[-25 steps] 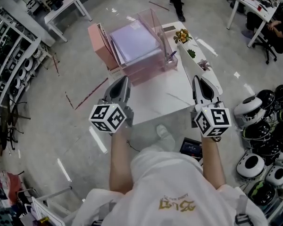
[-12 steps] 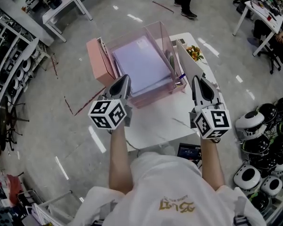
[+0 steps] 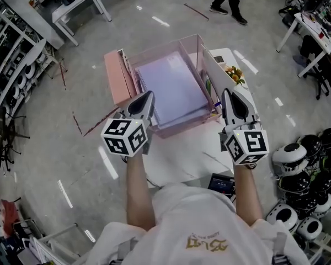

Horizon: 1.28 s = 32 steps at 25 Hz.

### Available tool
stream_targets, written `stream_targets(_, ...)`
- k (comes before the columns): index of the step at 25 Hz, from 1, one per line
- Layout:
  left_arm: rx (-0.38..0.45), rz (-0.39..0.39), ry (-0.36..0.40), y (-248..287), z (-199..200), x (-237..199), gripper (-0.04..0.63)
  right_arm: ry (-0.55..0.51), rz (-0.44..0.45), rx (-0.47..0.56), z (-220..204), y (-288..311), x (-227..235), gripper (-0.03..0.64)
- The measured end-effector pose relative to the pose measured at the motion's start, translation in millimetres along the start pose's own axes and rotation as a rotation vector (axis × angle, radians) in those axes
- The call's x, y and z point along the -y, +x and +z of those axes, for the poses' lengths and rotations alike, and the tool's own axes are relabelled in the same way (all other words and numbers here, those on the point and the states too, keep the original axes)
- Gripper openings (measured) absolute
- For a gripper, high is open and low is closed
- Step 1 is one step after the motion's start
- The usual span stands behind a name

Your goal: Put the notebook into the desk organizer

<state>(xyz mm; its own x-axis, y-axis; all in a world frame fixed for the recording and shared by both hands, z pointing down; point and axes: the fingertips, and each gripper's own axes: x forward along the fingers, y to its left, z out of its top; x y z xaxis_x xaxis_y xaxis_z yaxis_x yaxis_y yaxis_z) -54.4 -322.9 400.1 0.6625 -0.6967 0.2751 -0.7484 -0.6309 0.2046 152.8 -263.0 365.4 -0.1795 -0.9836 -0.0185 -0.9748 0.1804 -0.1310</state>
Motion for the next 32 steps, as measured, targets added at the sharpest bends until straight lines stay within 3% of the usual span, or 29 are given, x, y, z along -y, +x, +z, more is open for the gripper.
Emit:
stream_targets(24,0.032,0.027,-0.054,-23.5,-16.1,-26.7,0.015,-0.148,0.112,0.076,34.1,42.9,-60.3,0.020)
stream_targets(32,0.045,0.021,-0.053,-24.2,-12.4,-28.6,0.015,-0.191,0.128,0.053,22.8,54.0,-70.3,0.020)
